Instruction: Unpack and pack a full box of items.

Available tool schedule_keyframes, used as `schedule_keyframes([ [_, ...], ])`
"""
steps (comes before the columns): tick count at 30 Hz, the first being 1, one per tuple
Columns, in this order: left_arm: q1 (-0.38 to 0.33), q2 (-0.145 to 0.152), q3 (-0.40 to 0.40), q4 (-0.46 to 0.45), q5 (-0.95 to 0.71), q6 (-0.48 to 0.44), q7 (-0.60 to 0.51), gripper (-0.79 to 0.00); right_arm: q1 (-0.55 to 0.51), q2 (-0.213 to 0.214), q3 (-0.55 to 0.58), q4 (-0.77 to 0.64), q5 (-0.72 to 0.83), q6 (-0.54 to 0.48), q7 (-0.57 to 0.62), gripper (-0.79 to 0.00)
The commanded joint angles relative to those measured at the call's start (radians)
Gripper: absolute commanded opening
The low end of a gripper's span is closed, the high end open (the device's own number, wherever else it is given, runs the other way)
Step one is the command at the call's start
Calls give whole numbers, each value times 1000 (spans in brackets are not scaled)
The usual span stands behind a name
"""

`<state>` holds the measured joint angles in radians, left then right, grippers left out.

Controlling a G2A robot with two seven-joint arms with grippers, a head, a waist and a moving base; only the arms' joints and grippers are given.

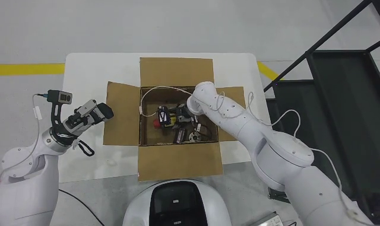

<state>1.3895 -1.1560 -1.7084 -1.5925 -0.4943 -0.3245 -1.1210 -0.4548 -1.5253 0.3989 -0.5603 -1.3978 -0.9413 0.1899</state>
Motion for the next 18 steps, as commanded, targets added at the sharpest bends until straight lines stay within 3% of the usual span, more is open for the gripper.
schedule_keyframes([
  [1, 0, 0, 0, 0, 0, 0, 0, 0, -4, 10, 12, -20, 0, -1, -28, -785],
  [7, 0, 0, 0, 0, 0, 0, 0, 0, -22, 47, 45, -93, -27, 1, -58, -785],
  [18, 0, 0, 0, 0, 0, 0, 0, 0, -99, 146, 169, -322, -35, 9, 43, -785],
])
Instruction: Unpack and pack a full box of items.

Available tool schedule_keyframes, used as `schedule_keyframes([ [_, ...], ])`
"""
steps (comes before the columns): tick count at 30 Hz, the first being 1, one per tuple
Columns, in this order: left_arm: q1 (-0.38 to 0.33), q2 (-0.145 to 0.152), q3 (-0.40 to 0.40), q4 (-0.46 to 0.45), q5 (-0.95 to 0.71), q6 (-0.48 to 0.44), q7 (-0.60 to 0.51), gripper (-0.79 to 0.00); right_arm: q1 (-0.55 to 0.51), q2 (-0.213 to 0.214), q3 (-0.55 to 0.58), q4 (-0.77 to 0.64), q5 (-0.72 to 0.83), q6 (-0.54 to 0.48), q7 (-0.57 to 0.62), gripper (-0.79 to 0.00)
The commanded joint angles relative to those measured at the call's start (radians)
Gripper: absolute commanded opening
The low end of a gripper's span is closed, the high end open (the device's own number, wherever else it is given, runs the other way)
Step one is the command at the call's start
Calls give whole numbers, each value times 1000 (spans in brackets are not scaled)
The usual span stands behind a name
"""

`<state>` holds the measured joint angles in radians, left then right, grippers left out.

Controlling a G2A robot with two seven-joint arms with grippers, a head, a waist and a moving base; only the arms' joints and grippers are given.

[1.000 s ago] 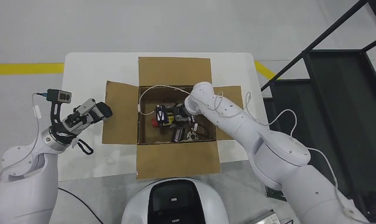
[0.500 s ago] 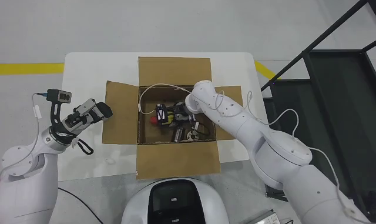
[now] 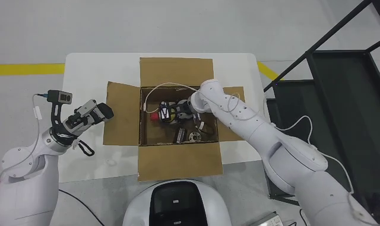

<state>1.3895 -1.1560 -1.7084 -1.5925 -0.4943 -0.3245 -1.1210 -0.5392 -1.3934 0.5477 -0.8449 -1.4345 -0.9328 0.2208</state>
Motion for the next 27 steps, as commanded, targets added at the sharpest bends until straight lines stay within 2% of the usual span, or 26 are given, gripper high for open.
schedule_keyframes([
  [1, 0, 0, 0, 0, 0, 0, 0, 0, -28, 26, 37, -68, -1, 0, 25, -785],
  [7, 0, 0, 0, 0, 0, 0, 0, 0, -131, 95, 152, -276, -4, -4, 47, -785],
  [14, 0, 0, 0, 0, 0, 0, 0, 0, -274, 166, 300, -497, -33, -12, -5, -785],
  [27, 0, 0, 0, 0, 0, 0, 0, 0, -285, 170, 311, -510, -34, -12, -20, -785],
])
